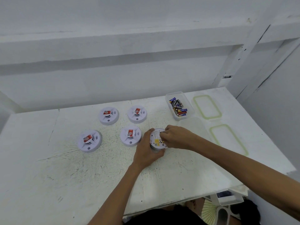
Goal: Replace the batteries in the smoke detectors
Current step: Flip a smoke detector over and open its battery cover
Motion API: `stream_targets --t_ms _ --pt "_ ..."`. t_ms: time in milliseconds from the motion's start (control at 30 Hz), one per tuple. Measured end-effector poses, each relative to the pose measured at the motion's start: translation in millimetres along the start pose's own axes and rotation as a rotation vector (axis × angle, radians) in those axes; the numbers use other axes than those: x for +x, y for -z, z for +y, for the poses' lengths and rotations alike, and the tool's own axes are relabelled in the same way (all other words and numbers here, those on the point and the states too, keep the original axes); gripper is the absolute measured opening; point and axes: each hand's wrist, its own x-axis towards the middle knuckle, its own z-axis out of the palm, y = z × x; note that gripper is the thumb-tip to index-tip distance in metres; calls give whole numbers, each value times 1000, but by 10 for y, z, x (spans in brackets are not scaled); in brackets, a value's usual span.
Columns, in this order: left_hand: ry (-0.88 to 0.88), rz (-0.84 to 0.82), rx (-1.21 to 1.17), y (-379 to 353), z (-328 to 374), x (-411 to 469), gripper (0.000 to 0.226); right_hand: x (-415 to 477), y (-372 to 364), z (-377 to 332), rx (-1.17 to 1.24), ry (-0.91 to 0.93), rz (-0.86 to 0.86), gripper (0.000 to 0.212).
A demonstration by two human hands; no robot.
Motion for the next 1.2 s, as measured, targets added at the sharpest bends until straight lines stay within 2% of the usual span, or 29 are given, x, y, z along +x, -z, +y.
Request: stream_targets --t_ms 467,700,1033,1200 --pt "-20 -14 -1 12 29 -12 99 -24 -9 -35 -16 10 53 23" --pt "-42 -5 15 7 43 -16 95 -51 -88 -46 -34 29 88 36" --pt "-64 -14 26 18 38 -22 93 -150 -220 -54 -28 79 174 39" --pt "-61 -7 39 15 37 -19 93 -168 -269 -106 83 9 266 25"
